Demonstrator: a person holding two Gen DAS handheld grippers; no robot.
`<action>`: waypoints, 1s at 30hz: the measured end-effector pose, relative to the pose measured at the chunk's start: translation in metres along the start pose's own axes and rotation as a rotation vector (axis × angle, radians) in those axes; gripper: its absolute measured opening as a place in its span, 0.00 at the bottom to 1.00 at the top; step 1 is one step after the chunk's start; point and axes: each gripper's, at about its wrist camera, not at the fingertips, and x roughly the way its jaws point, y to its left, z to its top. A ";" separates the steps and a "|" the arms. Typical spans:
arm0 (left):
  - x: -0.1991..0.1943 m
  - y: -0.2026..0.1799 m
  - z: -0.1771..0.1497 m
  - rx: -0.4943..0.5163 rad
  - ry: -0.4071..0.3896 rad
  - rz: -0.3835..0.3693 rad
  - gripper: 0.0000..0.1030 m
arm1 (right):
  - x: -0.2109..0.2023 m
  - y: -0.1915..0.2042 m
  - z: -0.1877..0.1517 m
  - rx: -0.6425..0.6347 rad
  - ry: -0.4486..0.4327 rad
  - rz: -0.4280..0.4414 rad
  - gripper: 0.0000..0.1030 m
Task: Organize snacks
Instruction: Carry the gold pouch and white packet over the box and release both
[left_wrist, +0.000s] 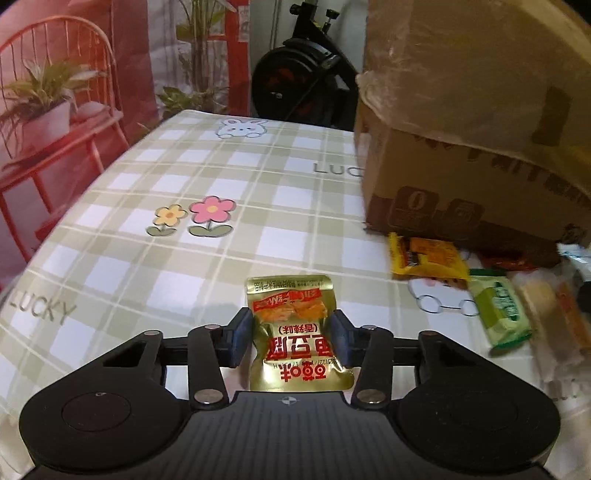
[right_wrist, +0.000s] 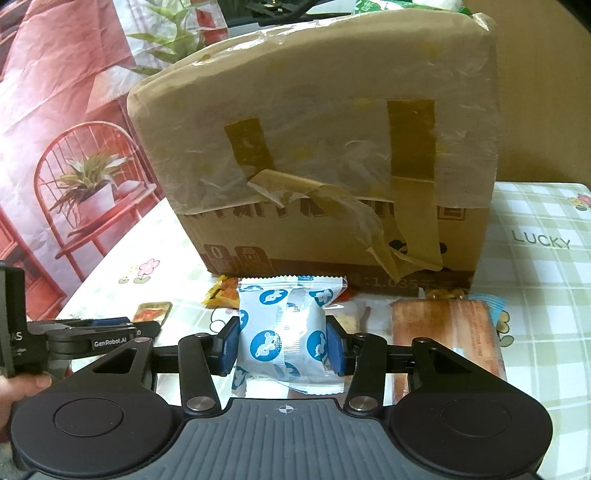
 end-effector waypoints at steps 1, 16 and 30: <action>-0.002 0.000 -0.001 -0.002 0.000 -0.007 0.43 | 0.000 0.000 0.000 0.001 0.001 -0.001 0.42; -0.057 -0.005 0.003 0.015 -0.157 -0.045 0.37 | -0.024 0.003 -0.001 -0.009 -0.055 0.006 0.42; -0.125 -0.023 0.068 0.020 -0.441 -0.164 0.37 | -0.072 0.017 0.068 -0.095 -0.248 0.038 0.42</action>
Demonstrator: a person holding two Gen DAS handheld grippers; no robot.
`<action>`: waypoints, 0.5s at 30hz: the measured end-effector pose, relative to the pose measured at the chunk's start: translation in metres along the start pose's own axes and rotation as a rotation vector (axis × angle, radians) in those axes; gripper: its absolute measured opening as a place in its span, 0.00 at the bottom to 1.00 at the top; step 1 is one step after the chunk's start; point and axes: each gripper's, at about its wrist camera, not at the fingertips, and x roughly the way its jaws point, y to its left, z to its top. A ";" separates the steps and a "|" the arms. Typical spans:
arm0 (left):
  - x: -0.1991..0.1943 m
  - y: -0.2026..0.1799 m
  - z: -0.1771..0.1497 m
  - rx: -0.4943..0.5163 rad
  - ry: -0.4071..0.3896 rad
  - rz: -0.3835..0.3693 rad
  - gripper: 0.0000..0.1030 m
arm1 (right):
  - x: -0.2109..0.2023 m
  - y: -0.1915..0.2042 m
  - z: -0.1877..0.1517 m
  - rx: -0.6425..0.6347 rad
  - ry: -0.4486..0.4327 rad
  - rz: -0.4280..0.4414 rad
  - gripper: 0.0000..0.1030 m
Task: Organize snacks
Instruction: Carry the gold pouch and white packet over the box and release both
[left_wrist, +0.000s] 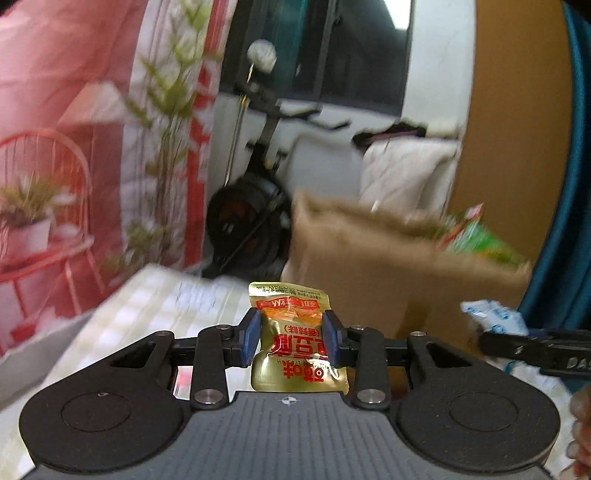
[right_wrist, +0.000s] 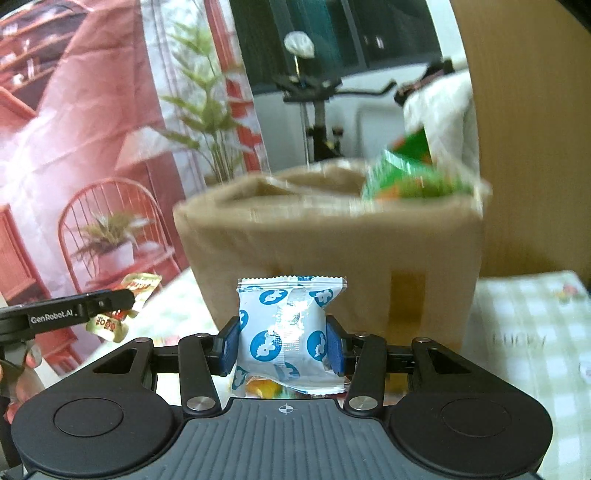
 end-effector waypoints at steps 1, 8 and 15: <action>0.001 -0.003 0.009 0.004 -0.023 -0.011 0.37 | -0.001 0.000 0.010 -0.010 -0.018 0.003 0.42; 0.029 -0.031 0.071 0.029 -0.129 -0.081 0.37 | 0.017 -0.003 0.079 -0.096 -0.107 -0.020 0.42; 0.106 -0.048 0.101 0.009 -0.030 -0.116 0.42 | 0.086 -0.008 0.110 -0.145 -0.041 -0.083 0.42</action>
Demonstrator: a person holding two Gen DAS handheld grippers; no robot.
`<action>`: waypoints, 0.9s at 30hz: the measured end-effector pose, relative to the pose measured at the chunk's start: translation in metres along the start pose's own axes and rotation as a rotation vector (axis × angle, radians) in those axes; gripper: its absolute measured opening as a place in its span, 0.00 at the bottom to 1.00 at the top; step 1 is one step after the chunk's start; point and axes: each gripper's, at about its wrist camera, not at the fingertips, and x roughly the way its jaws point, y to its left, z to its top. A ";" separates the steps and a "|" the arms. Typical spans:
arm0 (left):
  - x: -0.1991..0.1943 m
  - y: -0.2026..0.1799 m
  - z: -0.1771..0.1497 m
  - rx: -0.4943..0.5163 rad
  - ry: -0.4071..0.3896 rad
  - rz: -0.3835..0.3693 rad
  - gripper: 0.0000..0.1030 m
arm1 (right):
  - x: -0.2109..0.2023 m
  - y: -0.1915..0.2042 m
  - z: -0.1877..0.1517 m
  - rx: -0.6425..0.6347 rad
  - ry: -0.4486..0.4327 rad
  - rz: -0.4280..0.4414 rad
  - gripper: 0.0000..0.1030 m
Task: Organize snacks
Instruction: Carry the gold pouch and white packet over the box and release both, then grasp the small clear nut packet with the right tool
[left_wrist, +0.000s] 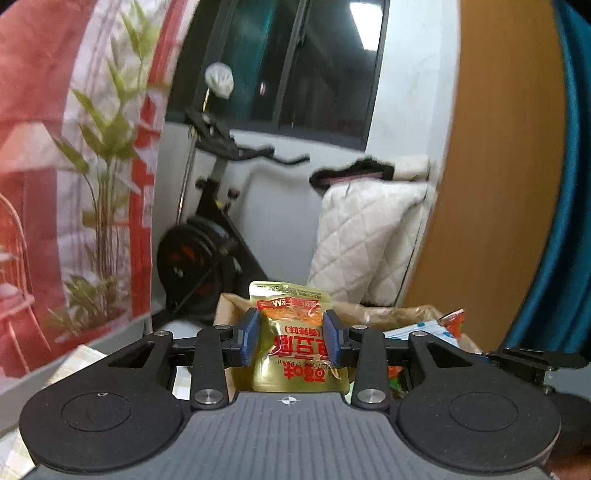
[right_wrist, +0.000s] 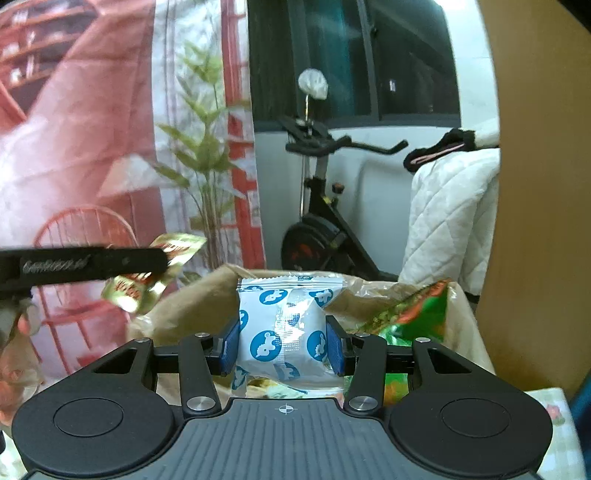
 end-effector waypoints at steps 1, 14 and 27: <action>0.010 0.000 0.000 -0.006 0.018 -0.005 0.44 | 0.008 0.001 0.000 0.000 0.014 -0.004 0.43; -0.026 0.048 -0.016 -0.049 0.084 0.038 0.51 | -0.037 -0.011 -0.017 0.042 -0.017 0.044 0.60; -0.081 0.066 -0.070 -0.082 0.154 0.090 0.52 | -0.101 -0.048 -0.092 0.141 0.034 0.005 0.59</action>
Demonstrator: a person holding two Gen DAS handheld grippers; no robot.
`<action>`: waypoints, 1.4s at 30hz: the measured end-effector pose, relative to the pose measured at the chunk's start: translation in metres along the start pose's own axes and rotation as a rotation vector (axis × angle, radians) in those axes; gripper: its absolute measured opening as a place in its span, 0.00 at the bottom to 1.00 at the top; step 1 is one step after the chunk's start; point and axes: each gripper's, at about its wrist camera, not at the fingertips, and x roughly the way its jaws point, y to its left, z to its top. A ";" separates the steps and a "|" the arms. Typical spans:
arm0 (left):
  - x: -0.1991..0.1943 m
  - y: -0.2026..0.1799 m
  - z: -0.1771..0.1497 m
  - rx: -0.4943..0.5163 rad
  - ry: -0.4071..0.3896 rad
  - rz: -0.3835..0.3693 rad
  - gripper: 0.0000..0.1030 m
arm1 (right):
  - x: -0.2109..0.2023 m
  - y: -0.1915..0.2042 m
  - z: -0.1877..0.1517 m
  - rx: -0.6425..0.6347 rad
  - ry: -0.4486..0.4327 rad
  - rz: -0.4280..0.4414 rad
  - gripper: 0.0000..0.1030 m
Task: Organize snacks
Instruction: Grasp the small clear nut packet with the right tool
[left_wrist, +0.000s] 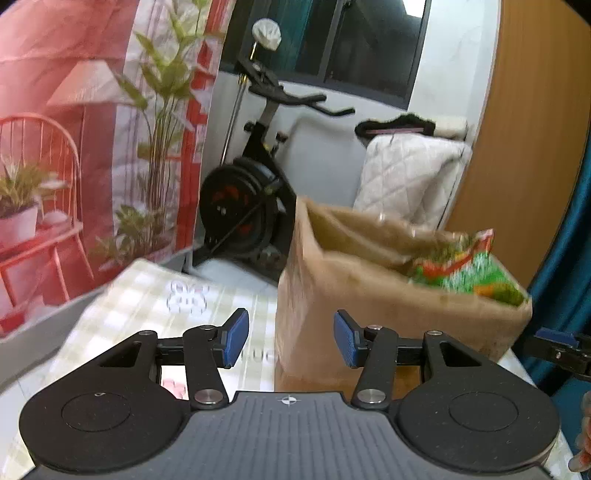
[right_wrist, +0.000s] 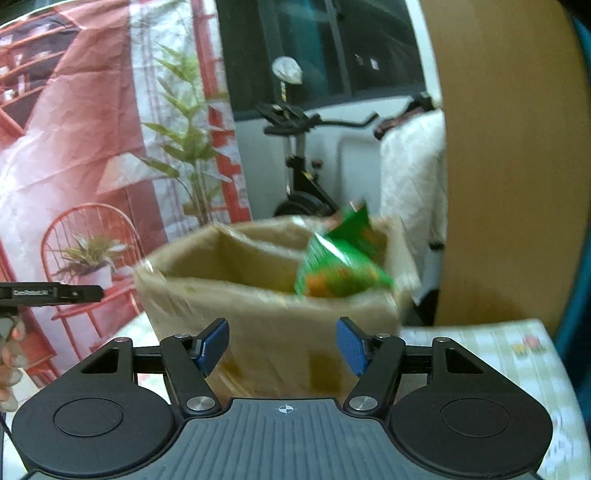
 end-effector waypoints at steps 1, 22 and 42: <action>0.002 0.000 -0.004 -0.003 0.014 0.000 0.52 | 0.001 -0.004 -0.008 0.008 0.016 -0.013 0.59; 0.051 -0.009 -0.056 0.001 0.187 0.034 0.52 | 0.099 -0.086 -0.087 0.023 0.286 -0.077 0.32; 0.059 -0.011 -0.072 -0.004 0.247 0.021 0.52 | 0.107 -0.061 -0.111 -0.104 0.319 -0.076 0.40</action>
